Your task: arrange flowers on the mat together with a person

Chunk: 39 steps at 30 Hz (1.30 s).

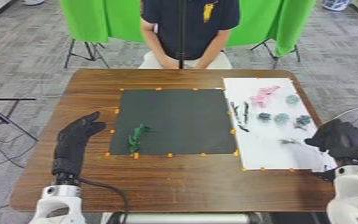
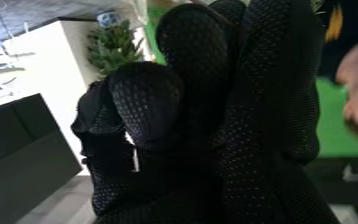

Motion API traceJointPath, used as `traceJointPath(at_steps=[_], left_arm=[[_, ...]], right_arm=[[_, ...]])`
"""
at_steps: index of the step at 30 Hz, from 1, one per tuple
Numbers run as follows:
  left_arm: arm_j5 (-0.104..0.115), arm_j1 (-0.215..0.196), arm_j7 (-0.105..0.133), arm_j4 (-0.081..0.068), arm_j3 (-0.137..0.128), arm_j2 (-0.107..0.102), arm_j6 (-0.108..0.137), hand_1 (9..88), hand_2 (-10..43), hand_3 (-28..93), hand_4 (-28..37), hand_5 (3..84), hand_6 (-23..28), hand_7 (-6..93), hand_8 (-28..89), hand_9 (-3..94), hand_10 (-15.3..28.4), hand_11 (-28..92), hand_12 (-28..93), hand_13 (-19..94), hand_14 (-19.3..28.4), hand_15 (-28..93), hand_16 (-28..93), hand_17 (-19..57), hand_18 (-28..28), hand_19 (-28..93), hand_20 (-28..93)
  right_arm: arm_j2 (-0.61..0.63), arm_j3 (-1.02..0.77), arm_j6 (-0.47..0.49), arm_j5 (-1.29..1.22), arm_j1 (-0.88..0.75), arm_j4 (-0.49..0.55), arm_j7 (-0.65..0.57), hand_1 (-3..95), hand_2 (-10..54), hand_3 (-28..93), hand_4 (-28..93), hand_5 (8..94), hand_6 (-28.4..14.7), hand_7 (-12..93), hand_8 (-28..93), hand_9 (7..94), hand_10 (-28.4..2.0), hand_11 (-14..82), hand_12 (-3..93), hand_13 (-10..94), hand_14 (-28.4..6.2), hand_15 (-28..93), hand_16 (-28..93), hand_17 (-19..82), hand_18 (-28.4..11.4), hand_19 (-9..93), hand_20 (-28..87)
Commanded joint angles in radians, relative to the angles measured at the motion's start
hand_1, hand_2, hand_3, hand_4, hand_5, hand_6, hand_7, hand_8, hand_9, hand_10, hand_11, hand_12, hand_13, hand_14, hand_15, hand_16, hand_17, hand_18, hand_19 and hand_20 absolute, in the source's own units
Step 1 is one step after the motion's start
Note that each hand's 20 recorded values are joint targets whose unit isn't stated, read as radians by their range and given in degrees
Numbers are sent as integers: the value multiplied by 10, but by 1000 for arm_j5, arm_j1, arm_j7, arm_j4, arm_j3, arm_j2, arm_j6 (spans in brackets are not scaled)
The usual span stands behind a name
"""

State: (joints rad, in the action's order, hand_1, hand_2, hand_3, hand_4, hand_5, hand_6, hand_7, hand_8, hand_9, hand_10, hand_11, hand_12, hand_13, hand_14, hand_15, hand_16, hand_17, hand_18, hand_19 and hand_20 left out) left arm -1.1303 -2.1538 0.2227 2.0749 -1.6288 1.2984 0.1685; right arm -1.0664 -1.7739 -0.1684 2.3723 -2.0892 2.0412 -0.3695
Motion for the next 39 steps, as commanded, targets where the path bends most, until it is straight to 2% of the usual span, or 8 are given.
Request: traceJointPath(at_steps=[1,7,10,17,21,29,34,39], left_arm=[[3,-13,-24,0,-3,6,-7,288,-21,595,-184,488,41,186,-61,500,132,295,180,369,168,257,42,15,138,118,194],[-1,-21,-38,4,-2,5,-18,288,-23,596,-182,484,39,184,-61,496,132,293,180,366,168,254,42,12,139,118,193],[-7,-17,-44,4,-2,6,-26,289,-25,595,-183,483,40,183,-60,494,134,290,180,363,169,253,43,11,139,117,192],[-7,-28,-61,13,-6,-4,-16,290,-25,594,-181,480,40,182,-60,491,132,287,180,360,169,250,45,10,138,116,191],[-6,-34,-69,18,-8,-10,-12,290,-25,594,-181,480,39,182,-59,490,132,287,181,360,168,249,46,9,138,116,191],[-7,-34,-75,21,-11,-10,-27,288,-26,595,-180,478,40,179,-59,488,134,285,181,356,169,246,47,8,138,114,191],[-12,-36,-87,22,-12,-8,-50,287,-26,594,-178,475,39,177,-58,485,134,284,181,354,168,243,48,7,137,110,189],[-13,-37,-96,24,-15,-11,-57,286,-28,595,-177,471,38,173,-57,481,133,279,180,351,167,238,49,7,137,106,189]], right_arm=[[-124,165,-36,27,143,120,-48,893,-95,-283,310,881,29,252,47,937,-107,304,293,760,-118,657,375,346,-251,776,577],[-286,351,-31,38,274,86,-55,892,-95,-283,323,892,19,240,54,934,-110,347,272,745,-128,702,392,342,-261,785,589],[-354,408,19,37,320,60,-42,892,-95,-283,332,897,12,235,57,931,-110,377,273,737,-137,731,404,339,-267,796,598],[-471,475,145,13,367,18,-44,893,-95,-283,356,904,4,225,67,921,-110,438,297,732,-144,777,438,340,-274,818,616],[-503,503,211,22,363,3,-52,893,-95,-283,361,907,1,222,70,920,-111,447,300,734,-144,781,443,341,-275,823,618],[-531,568,294,26,330,-44,-73,889,-95,-283,365,907,-1,217,72,920,-108,440,293,738,-141,777,435,347,-275,827,613],[-542,585,300,36,335,-104,-78,884,-95,-283,365,905,3,215,72,925,-105,422,280,747,-130,762,418,357,-273,833,600],[-551,588,293,50,346,-133,-83,883,-95,-283,364,904,5,215,70,931,-102,409,273,753,-126,755,410,363,-272,836,593]])
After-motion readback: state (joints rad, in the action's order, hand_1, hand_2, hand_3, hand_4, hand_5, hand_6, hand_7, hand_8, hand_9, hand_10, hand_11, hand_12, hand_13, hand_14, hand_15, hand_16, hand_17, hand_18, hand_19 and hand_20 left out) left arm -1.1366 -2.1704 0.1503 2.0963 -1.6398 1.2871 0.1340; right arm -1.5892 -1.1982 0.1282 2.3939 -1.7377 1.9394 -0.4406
